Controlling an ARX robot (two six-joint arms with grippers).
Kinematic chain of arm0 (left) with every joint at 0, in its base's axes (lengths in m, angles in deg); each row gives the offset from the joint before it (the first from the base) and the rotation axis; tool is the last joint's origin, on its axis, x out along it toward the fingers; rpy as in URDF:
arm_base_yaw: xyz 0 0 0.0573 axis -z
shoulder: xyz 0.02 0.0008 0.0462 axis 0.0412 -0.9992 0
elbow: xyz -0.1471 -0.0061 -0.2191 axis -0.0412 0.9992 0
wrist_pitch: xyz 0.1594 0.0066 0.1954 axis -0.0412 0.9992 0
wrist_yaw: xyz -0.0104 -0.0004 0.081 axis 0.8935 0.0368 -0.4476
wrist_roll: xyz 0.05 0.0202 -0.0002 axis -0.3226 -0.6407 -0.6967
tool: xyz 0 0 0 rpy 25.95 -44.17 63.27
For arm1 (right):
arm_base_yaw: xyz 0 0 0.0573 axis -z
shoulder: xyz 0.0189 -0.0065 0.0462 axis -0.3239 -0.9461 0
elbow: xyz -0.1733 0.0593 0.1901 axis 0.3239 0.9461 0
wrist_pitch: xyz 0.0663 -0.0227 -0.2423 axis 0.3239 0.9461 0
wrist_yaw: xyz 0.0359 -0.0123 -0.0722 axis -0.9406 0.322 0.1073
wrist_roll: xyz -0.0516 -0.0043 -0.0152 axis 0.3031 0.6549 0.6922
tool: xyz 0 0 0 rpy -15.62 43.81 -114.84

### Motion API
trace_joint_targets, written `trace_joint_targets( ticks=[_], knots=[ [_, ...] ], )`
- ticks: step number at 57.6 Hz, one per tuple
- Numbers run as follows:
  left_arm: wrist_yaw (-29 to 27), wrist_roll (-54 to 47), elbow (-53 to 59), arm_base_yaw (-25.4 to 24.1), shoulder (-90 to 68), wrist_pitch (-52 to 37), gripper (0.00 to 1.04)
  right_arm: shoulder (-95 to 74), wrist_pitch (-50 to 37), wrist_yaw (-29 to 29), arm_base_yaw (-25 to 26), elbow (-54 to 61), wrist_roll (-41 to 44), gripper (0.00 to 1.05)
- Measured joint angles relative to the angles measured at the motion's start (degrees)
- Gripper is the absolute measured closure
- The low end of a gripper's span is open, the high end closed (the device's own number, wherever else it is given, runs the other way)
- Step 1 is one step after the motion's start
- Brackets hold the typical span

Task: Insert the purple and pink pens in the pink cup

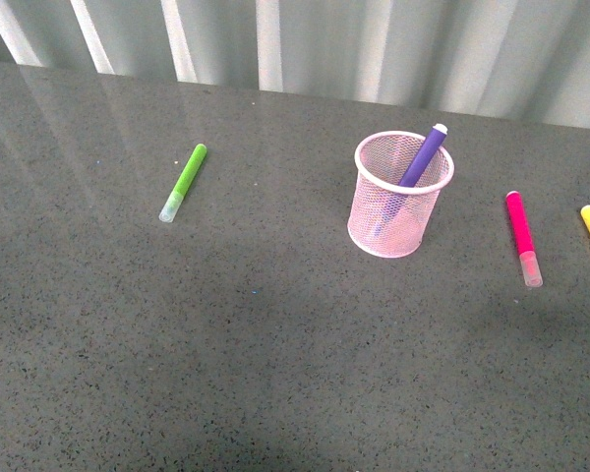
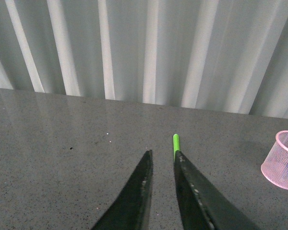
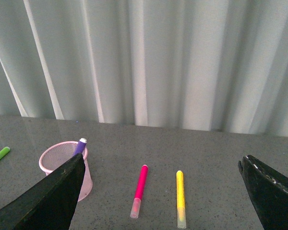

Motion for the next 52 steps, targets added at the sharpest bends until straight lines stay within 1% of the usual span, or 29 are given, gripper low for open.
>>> trace_joint_targets(
  ticks=[2,5,8,11,13,14,16,17,22,25,27,29,33,34,36,38,39,42,44,48,52],
  knots=[
    [0.0,0.0,0.0,0.0,0.0,0.02,0.81,0.0,0.0,0.02,0.0,0.0,0.0,0.07],
    [0.0,0.0,0.0,0.0,0.02,0.02,0.74,0.0,0.0,0.0,0.0,0.0,0.02,0.07],
    [0.0,0.0,0.0,0.0,0.04,0.02,0.63,0.0,0.0,0.0,0.0,0.0,0.02,0.07],
    [0.0,0.0,0.0,0.0,0.04,0.02,0.56,0.0,0.0,0.0,0.0,0.0,0.0,0.07],
    [0.0,0.0,0.0,0.0,0.04,0.04,0.49,0.0,0.0,0.02,0.0,0.0,0.02,0.07],
    [0.0,0.0,0.0,0.0,0.04,0.04,0.47,0.0,0.0,0.0,0.0,0.0,0.02,0.07],
    [0.0,0.0,0.0,0.0,0.04,0.04,0.4,0.0,0.0,0.0,0.0,0.0,0.02,0.07],
    [0.0,0.0,0.0,0.0,0.04,0.04,0.38,0.0,0.0,0.0,0.0,0.0,0.0,0.07],
    [0.0,0.0,0.0,0.0,0.04,0.04,0.22,0.0,0.0,0.0,0.0,0.0,0.02,0.07],
    [0.0,0.0,0.0,0.0,0.04,0.04,0.15,0.0,0.0,0.0,0.0,0.0,0.02,0.07],
    [0.0,0.0,0.0,0.0,0.04,0.04,0.07,0.0,0.0,0.0,0.0,0.0,0.0,0.07],
    [0.0,-0.11,0.0,0.0,0.04,0.04,0.05,0.0,0.0,0.0,0.0,0.0,0.0,0.07],
    [0.0,-0.13,0.0,0.0,0.04,0.04,0.08,0.0,0.0,0.0,0.0,0.0,0.0,0.07],
    [0.0,-0.13,0.0,0.0,0.04,0.04,0.07,-0.44,0.7,1.05,-0.2,-0.22,-0.42,0.07],
    [0.0,-0.15,0.0,0.0,0.04,0.04,0.07,-2.4,4.81,4.28,-0.79,-1.86,-1.79,0.07],
    [-0.02,-0.15,0.0,0.02,0.04,0.04,0.07,-10.03,9.75,8.44,-0.59,-5.81,-4.26,0.07],
    [-0.02,-0.17,0.0,0.02,0.04,0.04,0.07,-13.68,9.44,8.55,0.15,-7.23,-4.92,0.07],
    [0.02,-0.15,0.0,0.02,0.13,0.04,0.07,-22.88,5.77,7.37,2.38,-11.3,-5.99,0.07],
    [0.02,-0.15,0.0,0.02,0.11,0.04,0.07,-30.29,1.49,6.8,3.87,-15.04,-6.32,0.07],
    [0.0,-0.17,0.0,0.02,0.07,0.04,0.07,-41.35,-4.24,5.27,5.7,-21.05,-7.17,0.07],
    [-0.02,-0.15,0.0,0.02,0.11,0.04,0.07,-54.27,-7.96,6.16,6.67,-28.5,-7.85,0.07]
  ],
)
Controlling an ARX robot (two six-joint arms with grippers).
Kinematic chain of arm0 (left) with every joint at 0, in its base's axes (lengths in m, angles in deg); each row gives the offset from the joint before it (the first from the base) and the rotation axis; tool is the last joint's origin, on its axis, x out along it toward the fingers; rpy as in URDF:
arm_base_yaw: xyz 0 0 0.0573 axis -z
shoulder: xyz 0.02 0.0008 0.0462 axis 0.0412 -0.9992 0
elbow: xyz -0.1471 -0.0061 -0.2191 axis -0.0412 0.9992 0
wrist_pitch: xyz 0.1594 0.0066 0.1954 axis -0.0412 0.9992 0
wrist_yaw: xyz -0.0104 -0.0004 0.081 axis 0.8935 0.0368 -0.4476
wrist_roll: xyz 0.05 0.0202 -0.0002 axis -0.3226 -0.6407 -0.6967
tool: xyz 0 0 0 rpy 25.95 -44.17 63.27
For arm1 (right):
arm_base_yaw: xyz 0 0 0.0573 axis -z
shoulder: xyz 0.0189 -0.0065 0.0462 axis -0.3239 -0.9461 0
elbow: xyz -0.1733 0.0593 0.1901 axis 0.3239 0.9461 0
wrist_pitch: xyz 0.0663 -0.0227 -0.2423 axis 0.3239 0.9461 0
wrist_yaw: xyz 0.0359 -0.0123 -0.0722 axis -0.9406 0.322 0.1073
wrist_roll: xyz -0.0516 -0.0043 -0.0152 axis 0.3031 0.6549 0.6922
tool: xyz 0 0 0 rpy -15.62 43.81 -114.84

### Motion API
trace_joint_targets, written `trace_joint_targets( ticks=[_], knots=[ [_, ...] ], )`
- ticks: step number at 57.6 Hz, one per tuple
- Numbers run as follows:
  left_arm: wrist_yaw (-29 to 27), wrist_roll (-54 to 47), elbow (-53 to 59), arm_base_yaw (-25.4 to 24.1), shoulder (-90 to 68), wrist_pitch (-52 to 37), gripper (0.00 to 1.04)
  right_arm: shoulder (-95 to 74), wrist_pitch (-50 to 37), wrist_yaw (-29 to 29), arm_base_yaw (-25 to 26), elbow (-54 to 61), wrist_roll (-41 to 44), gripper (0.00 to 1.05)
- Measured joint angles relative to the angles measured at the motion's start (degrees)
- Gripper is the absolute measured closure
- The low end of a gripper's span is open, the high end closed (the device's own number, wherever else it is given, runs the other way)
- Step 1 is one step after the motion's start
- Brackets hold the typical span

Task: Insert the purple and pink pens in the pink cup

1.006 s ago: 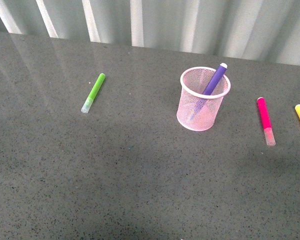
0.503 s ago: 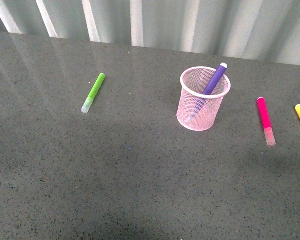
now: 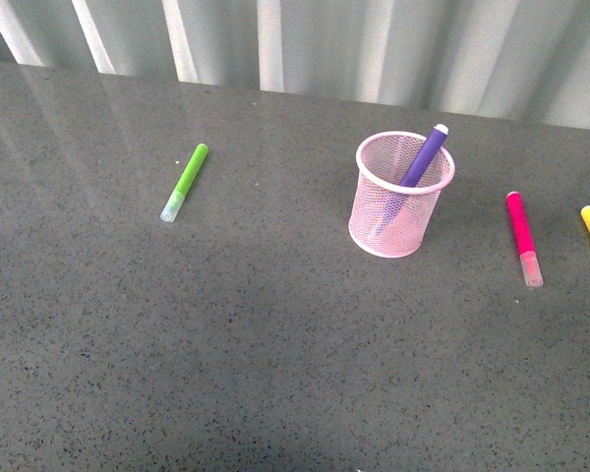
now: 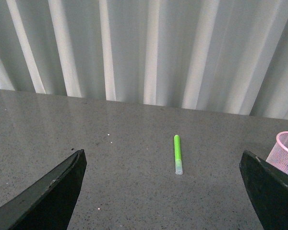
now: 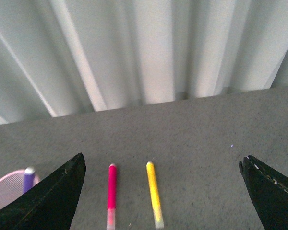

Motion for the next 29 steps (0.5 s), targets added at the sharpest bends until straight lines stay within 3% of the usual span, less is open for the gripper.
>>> trace_joint_targets(
  ticks=[15,29],
  knots=[
    [0.02,0.0,0.0,0.0,0.0,0.0,0.07,-41.64,14.34,-1.79,-0.55,-26.49,-4.39,0.07],
    [0.02,0.0,0.0,0.0,0.0,0.0,0.07,-57.66,22.56,-1.84,-6.4,-37.51,-3.67,0.07]
  ],
)
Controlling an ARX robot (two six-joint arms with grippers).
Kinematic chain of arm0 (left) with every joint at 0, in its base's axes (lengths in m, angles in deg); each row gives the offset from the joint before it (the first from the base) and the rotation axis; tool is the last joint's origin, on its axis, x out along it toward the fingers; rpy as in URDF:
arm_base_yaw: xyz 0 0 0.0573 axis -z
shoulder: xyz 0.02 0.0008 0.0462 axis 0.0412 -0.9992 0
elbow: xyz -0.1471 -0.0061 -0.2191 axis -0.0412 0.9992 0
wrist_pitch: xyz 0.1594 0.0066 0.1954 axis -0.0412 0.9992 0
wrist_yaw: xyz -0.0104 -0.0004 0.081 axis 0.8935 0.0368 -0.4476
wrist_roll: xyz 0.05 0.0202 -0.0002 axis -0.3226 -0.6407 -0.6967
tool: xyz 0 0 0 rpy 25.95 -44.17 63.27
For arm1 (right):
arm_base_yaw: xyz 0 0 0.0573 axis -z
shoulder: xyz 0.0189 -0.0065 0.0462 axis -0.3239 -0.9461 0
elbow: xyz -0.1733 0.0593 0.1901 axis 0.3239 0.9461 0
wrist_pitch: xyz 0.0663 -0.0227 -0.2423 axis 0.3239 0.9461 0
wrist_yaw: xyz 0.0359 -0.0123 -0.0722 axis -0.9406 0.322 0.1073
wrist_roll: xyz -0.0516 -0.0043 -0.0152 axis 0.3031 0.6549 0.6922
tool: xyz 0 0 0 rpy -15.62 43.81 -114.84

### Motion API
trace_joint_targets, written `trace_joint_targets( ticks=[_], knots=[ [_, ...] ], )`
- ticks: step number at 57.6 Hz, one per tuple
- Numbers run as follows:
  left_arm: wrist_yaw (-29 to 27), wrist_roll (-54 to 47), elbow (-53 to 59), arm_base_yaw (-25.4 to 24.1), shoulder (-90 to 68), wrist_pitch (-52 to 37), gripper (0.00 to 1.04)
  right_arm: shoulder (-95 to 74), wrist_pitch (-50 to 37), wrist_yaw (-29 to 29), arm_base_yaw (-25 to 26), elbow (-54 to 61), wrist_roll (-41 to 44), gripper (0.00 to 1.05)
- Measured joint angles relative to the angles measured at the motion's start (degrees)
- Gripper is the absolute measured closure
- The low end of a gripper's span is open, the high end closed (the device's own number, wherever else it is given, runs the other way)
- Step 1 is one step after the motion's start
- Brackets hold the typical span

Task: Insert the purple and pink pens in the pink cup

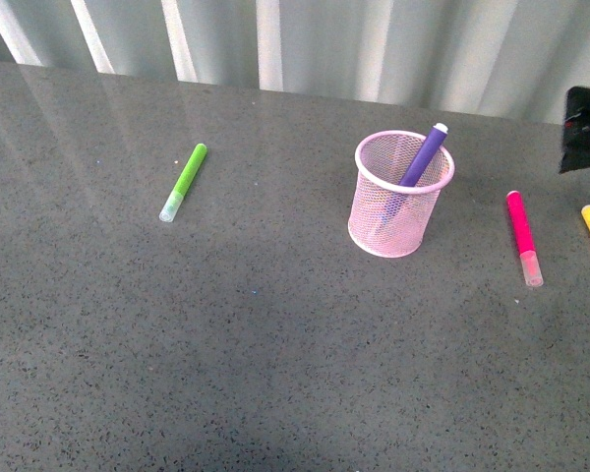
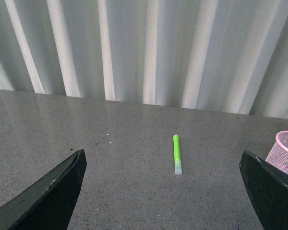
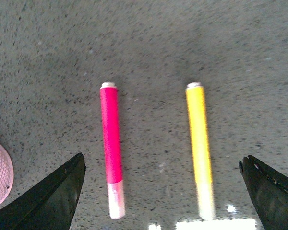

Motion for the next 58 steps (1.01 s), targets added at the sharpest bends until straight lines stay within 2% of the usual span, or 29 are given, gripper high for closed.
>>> trace_joint_targets(
  ticks=[11,58],
  knots=[
    [0.0,0.0,0.0,0.0,0.0,0.0,0.07,-5.46,-0.11,-1.36,-2.14,-3.39,-1.95,0.07],
    [0.0,-0.02,0.0,0.0,0.02,0.0,0.07,-18.62,0.04,-3.28,-2.38,-13.68,-7.82,0.07]
  ],
)
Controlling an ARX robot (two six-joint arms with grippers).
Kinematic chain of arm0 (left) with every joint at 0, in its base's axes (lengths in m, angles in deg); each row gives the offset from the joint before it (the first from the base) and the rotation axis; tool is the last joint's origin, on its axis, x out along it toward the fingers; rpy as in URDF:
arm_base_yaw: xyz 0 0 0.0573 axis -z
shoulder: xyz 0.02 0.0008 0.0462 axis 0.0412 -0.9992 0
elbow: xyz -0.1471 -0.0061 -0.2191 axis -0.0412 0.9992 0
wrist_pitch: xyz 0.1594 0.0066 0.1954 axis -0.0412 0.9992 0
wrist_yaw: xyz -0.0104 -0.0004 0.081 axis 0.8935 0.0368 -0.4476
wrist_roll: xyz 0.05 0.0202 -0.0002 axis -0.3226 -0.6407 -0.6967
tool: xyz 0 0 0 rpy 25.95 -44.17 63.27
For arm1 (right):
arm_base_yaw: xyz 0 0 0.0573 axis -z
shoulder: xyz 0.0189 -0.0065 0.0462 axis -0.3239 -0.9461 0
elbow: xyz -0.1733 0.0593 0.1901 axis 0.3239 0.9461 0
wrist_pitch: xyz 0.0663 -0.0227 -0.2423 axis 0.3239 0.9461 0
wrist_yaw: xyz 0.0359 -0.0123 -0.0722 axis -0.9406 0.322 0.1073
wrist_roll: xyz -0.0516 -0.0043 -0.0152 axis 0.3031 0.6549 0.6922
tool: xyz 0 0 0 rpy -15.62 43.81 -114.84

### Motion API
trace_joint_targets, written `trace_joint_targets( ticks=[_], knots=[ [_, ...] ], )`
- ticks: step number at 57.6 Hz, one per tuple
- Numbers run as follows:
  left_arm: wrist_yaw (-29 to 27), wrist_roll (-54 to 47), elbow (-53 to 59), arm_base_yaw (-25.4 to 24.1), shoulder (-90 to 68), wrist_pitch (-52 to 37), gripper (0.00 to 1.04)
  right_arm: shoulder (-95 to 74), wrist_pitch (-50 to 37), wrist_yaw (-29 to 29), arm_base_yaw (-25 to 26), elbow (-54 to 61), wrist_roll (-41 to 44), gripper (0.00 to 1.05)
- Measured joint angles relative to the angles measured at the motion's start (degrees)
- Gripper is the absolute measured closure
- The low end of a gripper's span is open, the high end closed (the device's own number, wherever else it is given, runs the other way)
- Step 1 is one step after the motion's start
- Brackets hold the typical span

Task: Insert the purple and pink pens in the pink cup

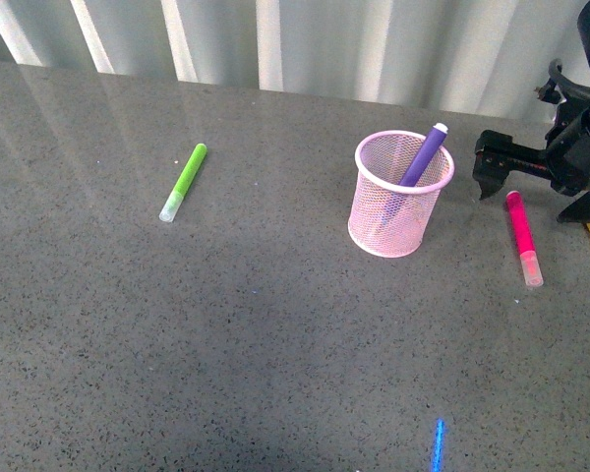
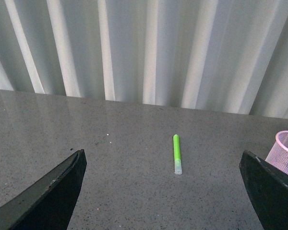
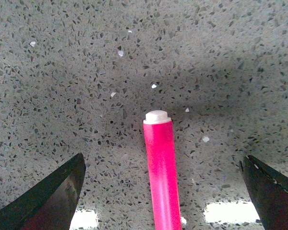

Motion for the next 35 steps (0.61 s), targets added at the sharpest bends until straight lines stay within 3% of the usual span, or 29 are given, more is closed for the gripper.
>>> trace_joint_targets(
  ticks=[13,23,35],
  knots=[
    [0.0,0.0,0.0,0.0,-0.02,0.0,0.07,-1.46,-1.27,0.57,-0.33,-0.31,0.15,0.07],
    [0.0,0.02,0.0,0.0,-0.02,0.0,0.07,-2.16,-1.46,1.81,-0.26,-1.07,0.68,0.31],
    [0.0,0.0,0.0,0.0,-0.02,0.0,0.07,-2.75,-1.27,0.66,1.27,-2.43,0.72,0.71]
  ],
)
